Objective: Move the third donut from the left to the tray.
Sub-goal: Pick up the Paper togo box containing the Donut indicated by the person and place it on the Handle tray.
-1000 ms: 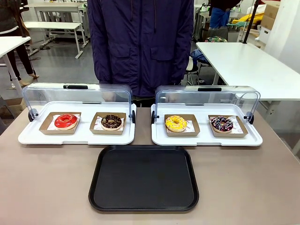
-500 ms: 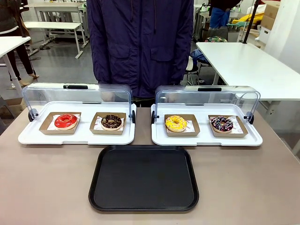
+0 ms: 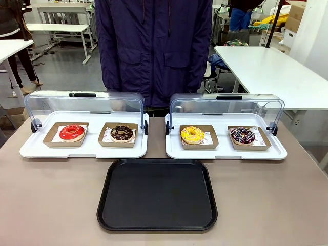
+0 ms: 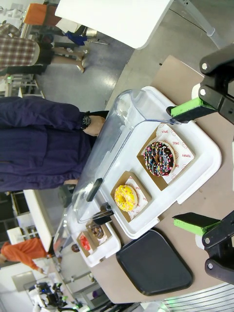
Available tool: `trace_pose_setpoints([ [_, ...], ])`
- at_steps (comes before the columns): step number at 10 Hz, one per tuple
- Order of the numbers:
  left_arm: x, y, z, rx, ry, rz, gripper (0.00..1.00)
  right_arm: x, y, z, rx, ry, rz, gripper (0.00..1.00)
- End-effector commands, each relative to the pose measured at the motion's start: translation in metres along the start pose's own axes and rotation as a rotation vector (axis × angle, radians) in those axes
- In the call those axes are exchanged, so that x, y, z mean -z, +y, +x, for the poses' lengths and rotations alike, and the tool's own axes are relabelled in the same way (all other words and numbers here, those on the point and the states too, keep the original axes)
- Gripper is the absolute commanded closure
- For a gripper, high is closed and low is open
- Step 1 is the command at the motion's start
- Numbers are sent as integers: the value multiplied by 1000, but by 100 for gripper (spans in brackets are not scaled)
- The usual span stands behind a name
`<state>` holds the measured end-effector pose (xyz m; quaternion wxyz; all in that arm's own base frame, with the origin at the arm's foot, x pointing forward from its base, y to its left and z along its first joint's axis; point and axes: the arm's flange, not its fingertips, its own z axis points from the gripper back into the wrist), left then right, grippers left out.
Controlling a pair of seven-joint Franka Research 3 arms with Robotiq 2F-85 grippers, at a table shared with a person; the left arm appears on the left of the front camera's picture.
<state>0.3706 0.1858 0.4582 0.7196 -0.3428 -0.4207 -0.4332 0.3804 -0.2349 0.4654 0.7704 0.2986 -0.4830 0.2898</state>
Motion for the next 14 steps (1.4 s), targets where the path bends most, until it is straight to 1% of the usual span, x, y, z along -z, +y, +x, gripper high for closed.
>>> trace_pose_setpoints([
  [1,0,1,1,5,-7,-3,0,1,-2,2,-12,-23,0,0],
  [14,0,1,1,5,-7,-3,0,1,-2,2,-12,-23,0,0],
])
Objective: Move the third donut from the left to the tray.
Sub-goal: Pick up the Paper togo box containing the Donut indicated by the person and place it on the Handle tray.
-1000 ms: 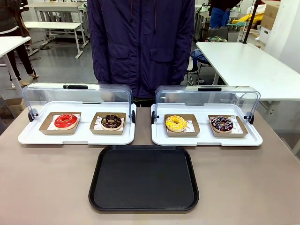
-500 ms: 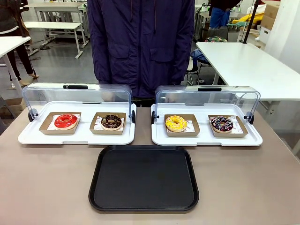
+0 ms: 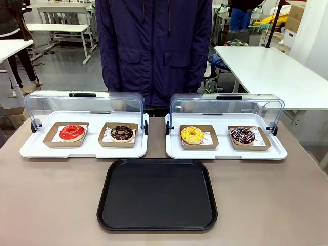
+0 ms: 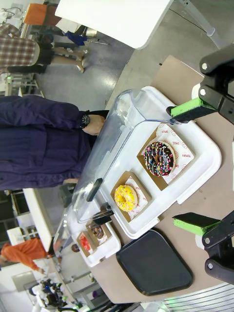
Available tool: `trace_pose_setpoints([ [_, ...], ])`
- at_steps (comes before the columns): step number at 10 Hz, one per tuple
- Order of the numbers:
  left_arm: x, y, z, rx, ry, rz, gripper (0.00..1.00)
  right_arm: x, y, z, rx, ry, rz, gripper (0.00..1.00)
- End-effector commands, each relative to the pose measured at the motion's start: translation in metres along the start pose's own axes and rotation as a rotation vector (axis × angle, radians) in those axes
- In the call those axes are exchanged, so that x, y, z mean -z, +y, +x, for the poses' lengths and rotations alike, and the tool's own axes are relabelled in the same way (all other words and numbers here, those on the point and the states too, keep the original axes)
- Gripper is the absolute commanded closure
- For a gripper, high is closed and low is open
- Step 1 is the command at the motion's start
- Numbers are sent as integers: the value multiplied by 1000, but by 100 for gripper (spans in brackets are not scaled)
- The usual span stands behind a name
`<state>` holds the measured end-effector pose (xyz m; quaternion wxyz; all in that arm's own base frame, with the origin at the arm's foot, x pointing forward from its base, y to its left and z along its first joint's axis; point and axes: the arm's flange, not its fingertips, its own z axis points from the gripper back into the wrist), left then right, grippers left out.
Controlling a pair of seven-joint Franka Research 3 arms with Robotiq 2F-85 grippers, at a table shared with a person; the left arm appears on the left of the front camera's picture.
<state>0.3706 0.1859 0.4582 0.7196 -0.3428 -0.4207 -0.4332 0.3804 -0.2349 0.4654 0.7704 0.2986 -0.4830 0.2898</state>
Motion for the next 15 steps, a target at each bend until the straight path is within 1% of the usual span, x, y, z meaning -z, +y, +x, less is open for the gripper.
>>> trace_pose_setpoints([
  [1,0,1,1,5,-7,-3,0,1,-2,2,-12,-23,0,0],
  [15,0,1,1,5,-7,-3,0,1,-2,2,-12,-23,0,0],
])
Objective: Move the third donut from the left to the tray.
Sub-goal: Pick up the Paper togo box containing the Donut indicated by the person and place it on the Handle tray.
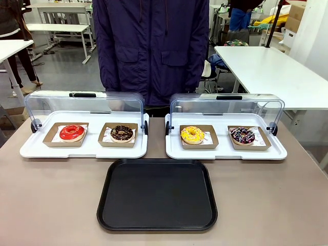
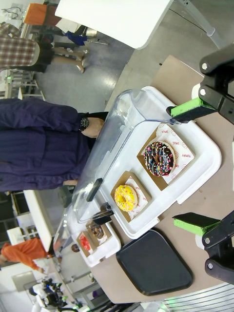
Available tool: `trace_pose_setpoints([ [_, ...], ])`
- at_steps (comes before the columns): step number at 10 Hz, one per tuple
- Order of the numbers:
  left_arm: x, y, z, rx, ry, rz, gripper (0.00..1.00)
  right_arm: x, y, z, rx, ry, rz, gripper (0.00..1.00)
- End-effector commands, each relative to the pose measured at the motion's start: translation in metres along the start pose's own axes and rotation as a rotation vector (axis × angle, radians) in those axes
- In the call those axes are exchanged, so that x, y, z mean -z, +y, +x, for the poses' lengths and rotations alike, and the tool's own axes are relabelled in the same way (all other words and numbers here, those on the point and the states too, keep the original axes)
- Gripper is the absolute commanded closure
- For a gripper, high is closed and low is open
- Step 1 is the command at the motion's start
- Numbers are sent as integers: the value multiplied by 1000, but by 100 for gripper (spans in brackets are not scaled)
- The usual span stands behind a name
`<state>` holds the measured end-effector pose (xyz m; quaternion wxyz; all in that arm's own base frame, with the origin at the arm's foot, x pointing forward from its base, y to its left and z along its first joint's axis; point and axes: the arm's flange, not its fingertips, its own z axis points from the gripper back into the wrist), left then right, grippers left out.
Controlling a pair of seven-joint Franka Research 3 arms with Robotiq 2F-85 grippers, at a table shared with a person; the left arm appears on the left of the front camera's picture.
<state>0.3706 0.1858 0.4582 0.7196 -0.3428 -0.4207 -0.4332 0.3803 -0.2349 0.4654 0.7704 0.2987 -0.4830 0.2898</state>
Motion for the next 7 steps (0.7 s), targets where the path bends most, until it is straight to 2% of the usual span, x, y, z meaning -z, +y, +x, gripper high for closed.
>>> trace_pose_setpoints([
  [1,0,1,1,5,-7,-3,0,1,-2,2,-12,-23,0,0],
  [7,0,1,1,5,-7,-3,0,1,-2,2,-12,-23,0,0],
])
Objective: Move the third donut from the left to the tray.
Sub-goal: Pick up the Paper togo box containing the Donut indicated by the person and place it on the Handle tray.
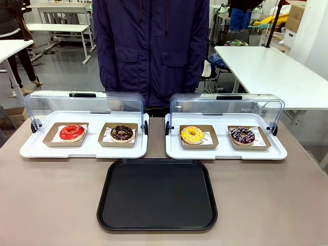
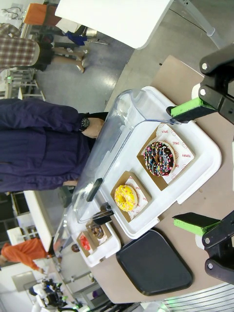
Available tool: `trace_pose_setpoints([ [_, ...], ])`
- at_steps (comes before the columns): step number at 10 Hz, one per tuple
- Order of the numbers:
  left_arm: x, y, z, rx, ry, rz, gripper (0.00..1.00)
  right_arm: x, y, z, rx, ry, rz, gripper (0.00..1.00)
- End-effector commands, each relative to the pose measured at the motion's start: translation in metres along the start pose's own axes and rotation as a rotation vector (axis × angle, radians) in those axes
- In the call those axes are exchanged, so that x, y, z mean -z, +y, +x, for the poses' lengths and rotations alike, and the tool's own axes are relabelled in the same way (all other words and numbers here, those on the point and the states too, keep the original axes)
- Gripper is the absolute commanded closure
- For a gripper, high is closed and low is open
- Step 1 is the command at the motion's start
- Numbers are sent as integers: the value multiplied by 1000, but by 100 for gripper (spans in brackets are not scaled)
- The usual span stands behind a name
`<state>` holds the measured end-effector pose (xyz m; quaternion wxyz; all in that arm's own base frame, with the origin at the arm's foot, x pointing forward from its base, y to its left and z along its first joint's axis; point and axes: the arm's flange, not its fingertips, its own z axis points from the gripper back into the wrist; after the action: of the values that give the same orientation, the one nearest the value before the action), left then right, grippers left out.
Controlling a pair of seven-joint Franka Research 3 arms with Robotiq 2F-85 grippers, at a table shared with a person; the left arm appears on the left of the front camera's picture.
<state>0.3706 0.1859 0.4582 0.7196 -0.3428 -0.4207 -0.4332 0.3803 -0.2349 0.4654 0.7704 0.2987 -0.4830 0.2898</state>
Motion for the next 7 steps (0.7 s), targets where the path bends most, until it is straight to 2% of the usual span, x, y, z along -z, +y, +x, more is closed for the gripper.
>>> trace_pose_setpoints([
  [1,0,1,1,5,-7,-3,0,1,-2,2,-12,-23,0,0],
  [7,0,1,1,5,-7,-3,0,1,-2,2,-12,-23,0,0],
])
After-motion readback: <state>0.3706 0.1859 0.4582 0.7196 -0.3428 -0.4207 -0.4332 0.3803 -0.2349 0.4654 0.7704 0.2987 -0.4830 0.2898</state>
